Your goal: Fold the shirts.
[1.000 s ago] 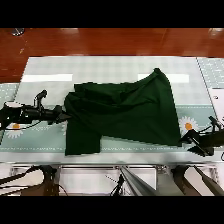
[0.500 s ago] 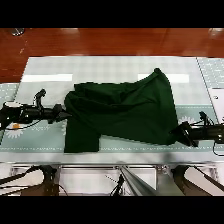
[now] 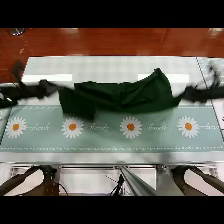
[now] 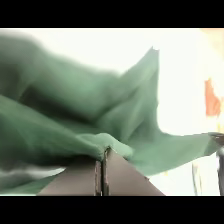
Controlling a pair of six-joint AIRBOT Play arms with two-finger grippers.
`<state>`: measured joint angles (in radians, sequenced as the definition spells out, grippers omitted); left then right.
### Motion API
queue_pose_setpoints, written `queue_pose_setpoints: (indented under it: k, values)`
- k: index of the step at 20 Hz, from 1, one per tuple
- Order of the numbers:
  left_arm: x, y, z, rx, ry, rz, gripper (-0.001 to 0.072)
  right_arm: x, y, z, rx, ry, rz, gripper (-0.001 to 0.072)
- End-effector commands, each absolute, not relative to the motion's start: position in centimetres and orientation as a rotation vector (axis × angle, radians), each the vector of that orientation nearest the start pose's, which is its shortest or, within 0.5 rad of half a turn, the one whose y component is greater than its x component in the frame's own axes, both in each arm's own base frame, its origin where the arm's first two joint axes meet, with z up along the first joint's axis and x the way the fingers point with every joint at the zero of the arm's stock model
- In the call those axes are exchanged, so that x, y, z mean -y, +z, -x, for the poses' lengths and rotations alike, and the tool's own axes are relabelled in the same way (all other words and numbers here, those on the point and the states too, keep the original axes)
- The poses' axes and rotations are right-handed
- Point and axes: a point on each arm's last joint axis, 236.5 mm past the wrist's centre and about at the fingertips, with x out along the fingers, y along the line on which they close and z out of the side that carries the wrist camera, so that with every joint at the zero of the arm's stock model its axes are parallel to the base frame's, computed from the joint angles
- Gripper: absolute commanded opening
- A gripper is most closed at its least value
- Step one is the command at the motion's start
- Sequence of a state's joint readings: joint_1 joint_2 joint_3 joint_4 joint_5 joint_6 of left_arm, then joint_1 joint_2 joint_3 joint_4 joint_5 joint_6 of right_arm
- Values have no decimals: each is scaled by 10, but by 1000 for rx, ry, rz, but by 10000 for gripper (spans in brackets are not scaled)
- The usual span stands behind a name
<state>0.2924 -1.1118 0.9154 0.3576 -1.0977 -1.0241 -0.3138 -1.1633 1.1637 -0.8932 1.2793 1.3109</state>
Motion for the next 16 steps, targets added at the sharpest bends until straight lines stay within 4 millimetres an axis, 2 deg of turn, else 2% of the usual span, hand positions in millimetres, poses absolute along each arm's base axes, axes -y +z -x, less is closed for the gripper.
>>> queue_pose_setpoints:
  k: [1, 2, 3, 4, 6, 8, 10, 11, 13, 16]
  values:
    - [67, 313, -407, -280, -540, 625, 38, -20, 288, -422, -629, 268, -318, 19]
    - [60, 361, -397, -175, -504, 552, 37, -8, 334, -411, -549, 216, -236, 19]
    - [56, 397, -383, -112, -470, 491, 38, 4, 367, -390, -510, 148, -159, 19]
    - [53, 429, -365, -60, -431, 418, 38, 10, 389, -367, -483, 106, -118, 19]
    - [45, 477, -325, 34, -340, 299, 37, 7, 422, -320, -409, 70, -68, 19]
    - [40, 510, -282, 118, -256, 226, 37, -4, 443, -274, -344, 65, -54, 19]
    - [43, 527, -238, 183, -216, 174, 38, -12, 459, -234, -282, 55, -28, 19]
    - [44, 528, -219, 194, -189, 131, 38, -11, 462, -217, -269, 32, -18, 19]
    - [36, 517, -184, 164, -96, 61, 38, -8, 459, -184, -274, -16, -16, 19]
    - [13, 483, -150, 46, 57, 0, 38, -13, 463, -153, -240, -28, -17, 19]
